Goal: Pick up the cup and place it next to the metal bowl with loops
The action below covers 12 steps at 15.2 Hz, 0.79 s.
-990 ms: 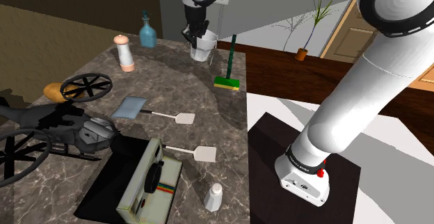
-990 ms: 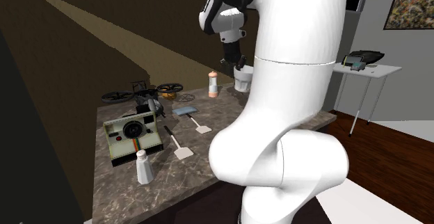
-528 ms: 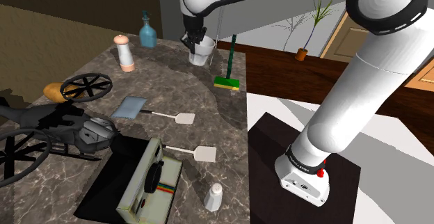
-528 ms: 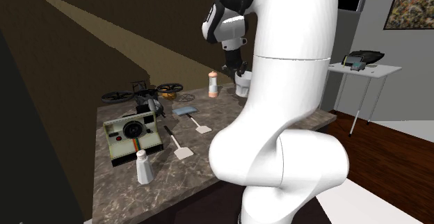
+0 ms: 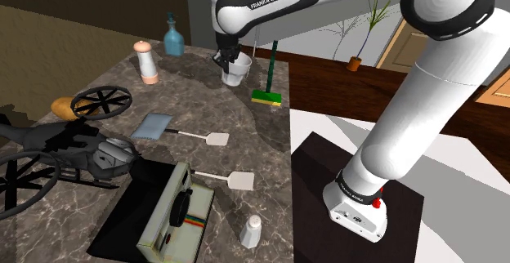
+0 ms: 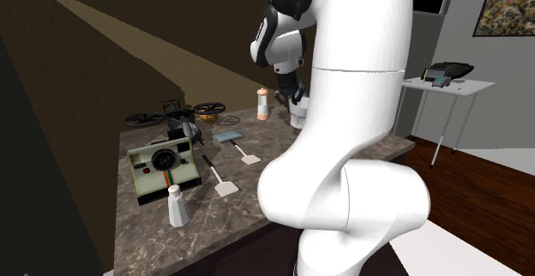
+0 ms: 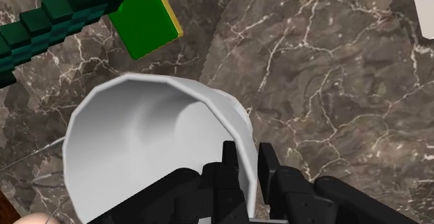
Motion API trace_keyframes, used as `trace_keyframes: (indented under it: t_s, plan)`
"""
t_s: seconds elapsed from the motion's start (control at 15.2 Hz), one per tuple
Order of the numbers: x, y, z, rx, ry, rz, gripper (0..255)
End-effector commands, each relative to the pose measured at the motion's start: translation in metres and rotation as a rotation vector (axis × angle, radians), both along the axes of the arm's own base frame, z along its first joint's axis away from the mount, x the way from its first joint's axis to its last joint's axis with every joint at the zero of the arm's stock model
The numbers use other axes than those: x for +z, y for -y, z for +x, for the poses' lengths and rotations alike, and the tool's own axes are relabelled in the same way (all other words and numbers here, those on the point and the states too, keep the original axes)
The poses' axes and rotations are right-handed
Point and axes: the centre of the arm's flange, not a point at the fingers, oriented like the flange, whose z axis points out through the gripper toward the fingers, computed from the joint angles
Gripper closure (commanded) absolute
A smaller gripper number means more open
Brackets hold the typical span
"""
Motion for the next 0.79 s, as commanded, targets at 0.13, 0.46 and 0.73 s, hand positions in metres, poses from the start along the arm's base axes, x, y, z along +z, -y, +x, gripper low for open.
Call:
trace_keyframes:
  t_s: [0.13, 0.46, 0.73]
  plan:
    - [-0.020, 0.000, 0.001, 0.000, 0.001, 0.000, 255]
    - [-0.047, 0.000, 0.001, 0.000, 0.001, 0.000, 255]
    - [-0.068, 0.000, 0.001, 0.000, 0.001, 0.000, 255]
